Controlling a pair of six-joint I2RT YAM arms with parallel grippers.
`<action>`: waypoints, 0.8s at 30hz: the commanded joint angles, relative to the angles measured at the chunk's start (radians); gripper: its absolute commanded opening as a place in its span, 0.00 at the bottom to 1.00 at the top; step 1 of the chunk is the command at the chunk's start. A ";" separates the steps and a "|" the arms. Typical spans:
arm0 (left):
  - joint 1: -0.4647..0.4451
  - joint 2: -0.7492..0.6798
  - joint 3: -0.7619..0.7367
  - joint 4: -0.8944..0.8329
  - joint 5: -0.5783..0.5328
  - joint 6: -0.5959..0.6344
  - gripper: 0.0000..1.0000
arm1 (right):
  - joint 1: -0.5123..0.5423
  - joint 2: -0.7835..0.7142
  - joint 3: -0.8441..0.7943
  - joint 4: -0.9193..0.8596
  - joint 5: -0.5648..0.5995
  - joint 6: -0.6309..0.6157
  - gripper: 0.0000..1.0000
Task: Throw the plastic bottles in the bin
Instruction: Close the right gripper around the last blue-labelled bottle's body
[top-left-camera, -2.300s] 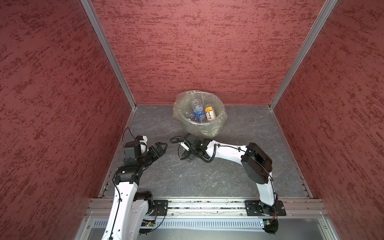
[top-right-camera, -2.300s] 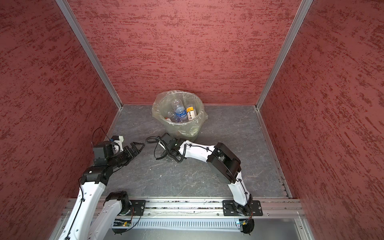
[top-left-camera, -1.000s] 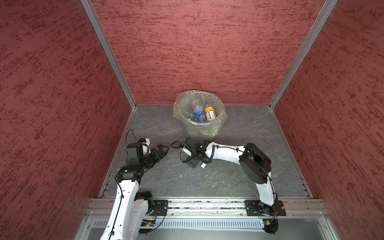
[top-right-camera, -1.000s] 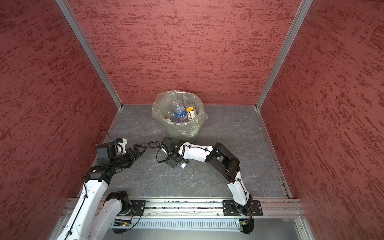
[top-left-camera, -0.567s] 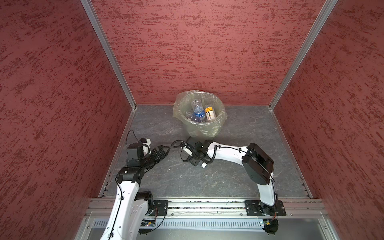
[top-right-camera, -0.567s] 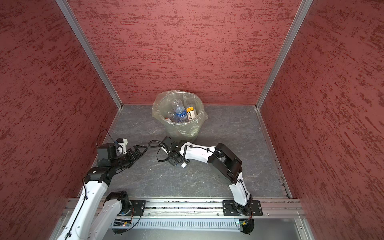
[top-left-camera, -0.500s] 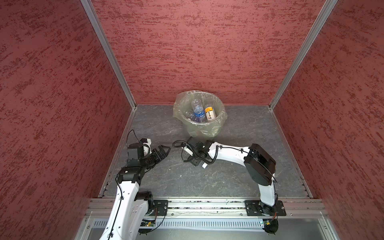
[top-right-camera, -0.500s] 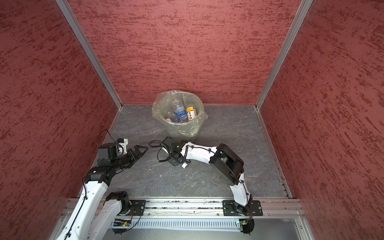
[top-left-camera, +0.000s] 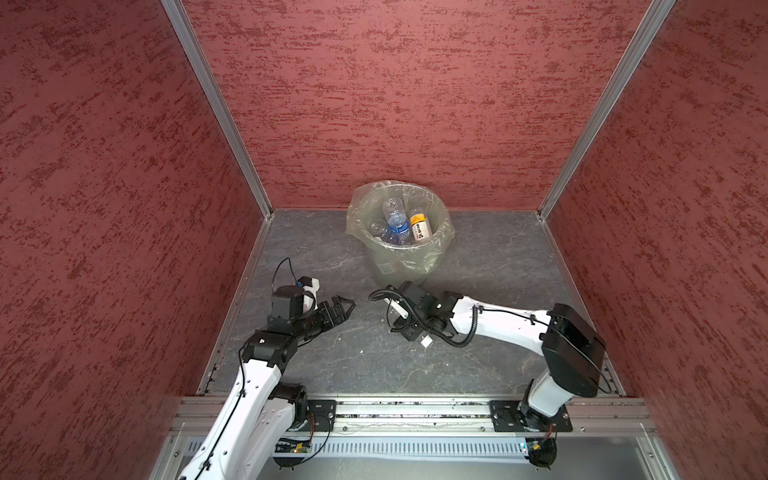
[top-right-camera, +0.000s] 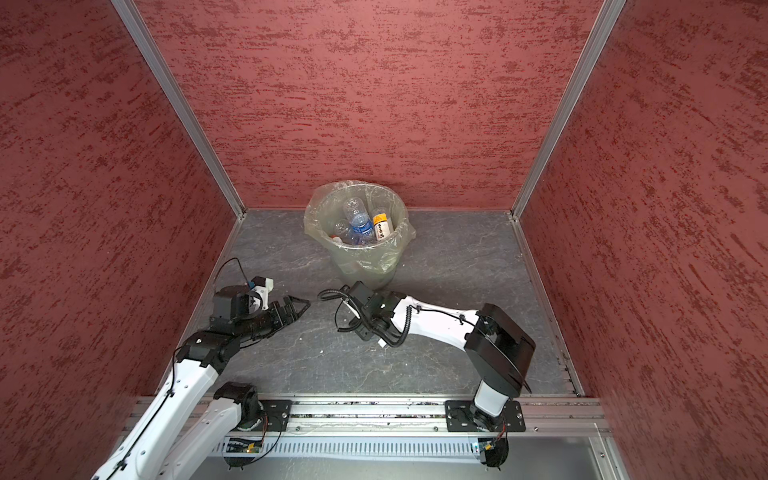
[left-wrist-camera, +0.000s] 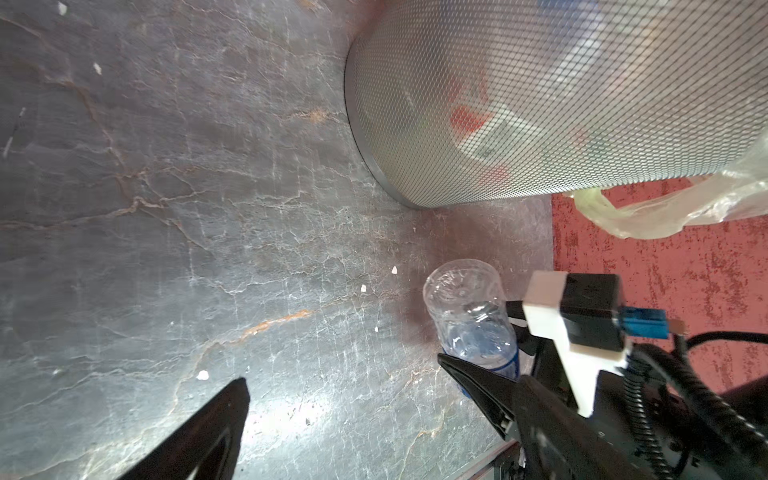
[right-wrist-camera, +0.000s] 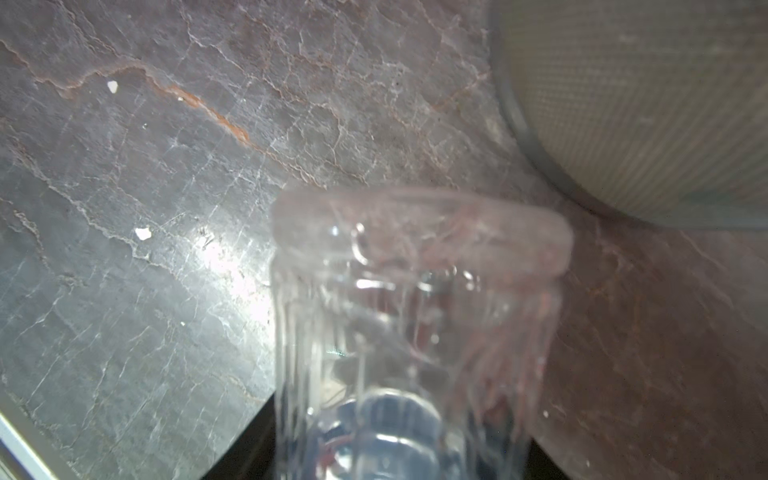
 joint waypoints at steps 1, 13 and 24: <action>-0.047 0.007 -0.014 0.042 -0.044 0.000 0.99 | 0.008 -0.093 -0.051 0.064 0.035 0.071 0.28; -0.248 0.053 -0.012 0.103 -0.157 0.003 0.99 | 0.011 -0.451 -0.241 0.126 0.148 0.190 0.26; -0.370 0.080 -0.002 0.121 -0.214 0.018 0.99 | 0.018 -0.761 -0.404 0.175 0.314 0.259 0.23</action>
